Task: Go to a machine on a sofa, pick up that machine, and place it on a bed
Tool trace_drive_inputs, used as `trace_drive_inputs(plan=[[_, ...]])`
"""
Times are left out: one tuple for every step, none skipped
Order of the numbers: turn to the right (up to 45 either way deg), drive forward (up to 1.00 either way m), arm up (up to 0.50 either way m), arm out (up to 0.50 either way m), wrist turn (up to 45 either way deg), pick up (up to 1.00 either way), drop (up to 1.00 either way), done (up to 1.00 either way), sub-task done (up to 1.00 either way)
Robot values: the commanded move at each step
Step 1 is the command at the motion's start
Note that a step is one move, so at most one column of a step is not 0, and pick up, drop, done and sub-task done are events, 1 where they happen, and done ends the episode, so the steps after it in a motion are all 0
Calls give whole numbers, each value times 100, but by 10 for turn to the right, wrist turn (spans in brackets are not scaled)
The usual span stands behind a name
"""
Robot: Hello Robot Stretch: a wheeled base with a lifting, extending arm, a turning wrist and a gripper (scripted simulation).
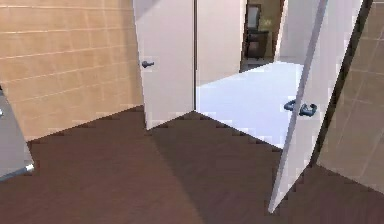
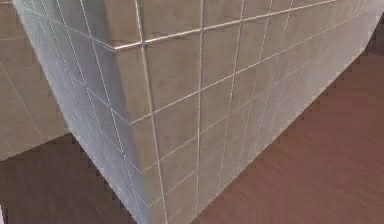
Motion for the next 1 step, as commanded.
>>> trace_drive_inputs(plan=[[0,100,0,0,0,0,0,0,0]])
